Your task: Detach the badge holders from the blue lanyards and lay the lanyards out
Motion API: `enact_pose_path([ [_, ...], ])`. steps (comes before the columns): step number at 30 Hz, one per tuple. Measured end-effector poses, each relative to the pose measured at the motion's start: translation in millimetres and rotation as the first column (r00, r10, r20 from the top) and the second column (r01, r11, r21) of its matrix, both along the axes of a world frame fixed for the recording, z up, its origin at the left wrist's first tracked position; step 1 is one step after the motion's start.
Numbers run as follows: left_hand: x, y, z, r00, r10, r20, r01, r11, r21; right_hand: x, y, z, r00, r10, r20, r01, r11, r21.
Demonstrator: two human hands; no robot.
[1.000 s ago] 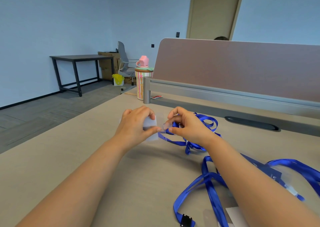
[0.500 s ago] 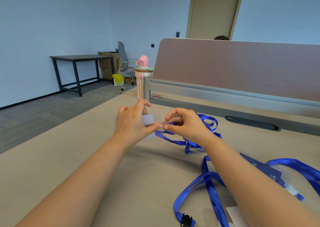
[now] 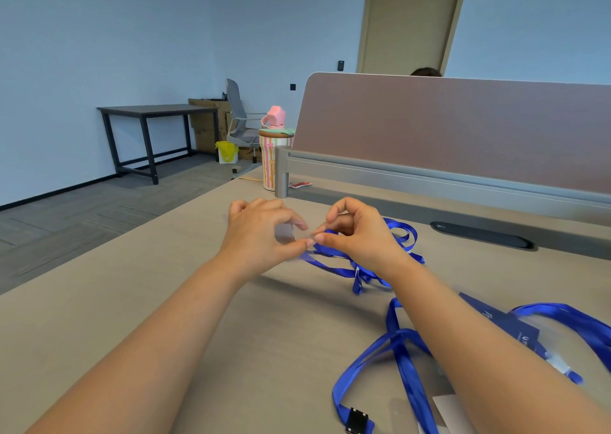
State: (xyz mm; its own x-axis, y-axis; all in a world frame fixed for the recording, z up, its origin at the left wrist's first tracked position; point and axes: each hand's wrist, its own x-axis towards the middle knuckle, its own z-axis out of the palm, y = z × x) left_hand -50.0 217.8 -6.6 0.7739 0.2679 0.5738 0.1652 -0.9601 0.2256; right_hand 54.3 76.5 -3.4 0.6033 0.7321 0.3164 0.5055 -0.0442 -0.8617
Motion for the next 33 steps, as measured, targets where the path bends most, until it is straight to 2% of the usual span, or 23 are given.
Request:
enact_pose_path([
  [5,-0.5,2.3,3.7,0.998,0.005,-0.06,-0.006,1.0,-0.01,-2.2,0.8,-0.3,1.0,-0.017,0.016,0.017,1.0,0.025],
  [11,-1.9,-1.0,8.2,0.988,0.059,-0.145,-0.052,0.997,0.053,-5.1,3.9,-3.4,0.997,-0.002,0.08,0.002,1.0,0.003],
  [16,-1.2,-2.7,10.4,0.987,0.105,-0.121,-0.104,0.995,0.014,-9.5,7.3,-7.8,0.977,-0.073,0.2,0.057,0.995,0.081],
  [21,-0.9,-5.5,11.2,0.996,0.079,-0.042,-0.084,0.987,-0.14,-11.9,9.1,-8.3,0.956,-0.109,0.273,0.086,0.992,0.095],
  [23,-1.5,-7.0,12.6,0.997,0.058,-0.055,-0.067,0.983,-0.173,-12.4,7.6,-5.1,0.961,-0.082,0.263,0.064,0.995,0.076],
  [25,-5.2,-10.0,17.4,0.997,0.007,-0.071,-0.026,0.96,-0.279,-9.4,4.0,2.2,0.976,-0.005,0.219,-0.003,0.999,0.037],
  [27,-9.7,-8.9,25.7,0.996,-0.064,-0.067,0.027,0.891,-0.454,-2.4,-2.6,12.8,0.983,0.084,0.162,-0.077,0.996,-0.047],
  [29,-14.9,-4.8,35.7,0.993,-0.104,-0.049,0.054,0.797,-0.602,5.8,-8.6,23.5,0.977,0.139,0.16,-0.104,0.972,-0.209],
  [31,-19.9,0.6,44.8,0.992,-0.115,-0.047,0.053,0.735,-0.676,10.6,-8.5,33.9,0.961,0.13,0.244,-0.056,0.956,-0.289],
  [33,-24.3,5.9,52.1,0.991,-0.127,-0.046,0.055,0.687,-0.725,13.4,-3.4,49.8,0.912,0.008,0.41,0.084,0.975,-0.208],
])
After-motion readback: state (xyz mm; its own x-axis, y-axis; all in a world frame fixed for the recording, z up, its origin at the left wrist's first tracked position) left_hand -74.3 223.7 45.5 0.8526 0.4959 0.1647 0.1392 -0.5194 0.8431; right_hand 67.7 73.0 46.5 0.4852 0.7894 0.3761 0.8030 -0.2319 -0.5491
